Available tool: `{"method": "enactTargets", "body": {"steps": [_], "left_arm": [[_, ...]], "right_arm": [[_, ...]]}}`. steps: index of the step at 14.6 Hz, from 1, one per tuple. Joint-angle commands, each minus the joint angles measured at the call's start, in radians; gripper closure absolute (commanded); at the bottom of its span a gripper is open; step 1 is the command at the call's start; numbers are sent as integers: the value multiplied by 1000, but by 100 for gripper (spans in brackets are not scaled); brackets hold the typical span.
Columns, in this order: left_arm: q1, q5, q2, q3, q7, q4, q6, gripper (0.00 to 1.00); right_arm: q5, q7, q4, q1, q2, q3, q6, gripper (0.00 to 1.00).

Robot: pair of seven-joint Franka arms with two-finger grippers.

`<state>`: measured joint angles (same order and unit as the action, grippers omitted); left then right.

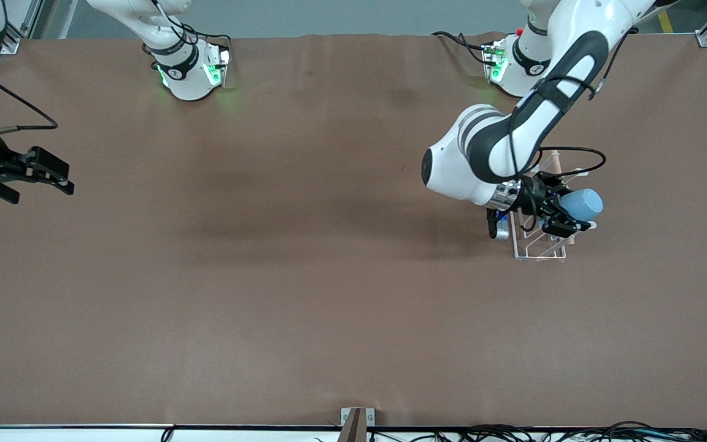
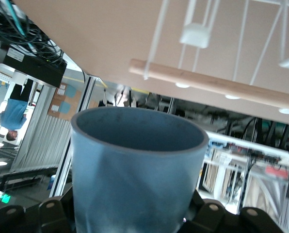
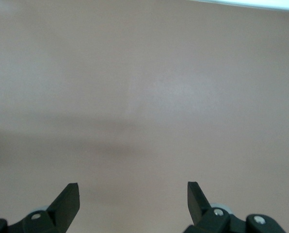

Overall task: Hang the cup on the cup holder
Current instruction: 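Tilt the blue cup with the left gripper onto a rack hook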

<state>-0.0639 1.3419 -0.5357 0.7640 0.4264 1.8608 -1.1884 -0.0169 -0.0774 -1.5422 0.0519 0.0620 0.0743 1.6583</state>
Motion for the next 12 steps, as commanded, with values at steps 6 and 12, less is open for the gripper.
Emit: {"method": "enactTargets", "body": {"steps": [6, 12], "left_arm": [[30, 72, -122, -6, -9, -8, 99, 63], [30, 115, -158, -23, -35, -11, 99, 63]], "right_arm": [[28, 112, -199, -9, -100, 7, 144, 1], [22, 137, -99, -7, -79, 9, 106, 0]]}}
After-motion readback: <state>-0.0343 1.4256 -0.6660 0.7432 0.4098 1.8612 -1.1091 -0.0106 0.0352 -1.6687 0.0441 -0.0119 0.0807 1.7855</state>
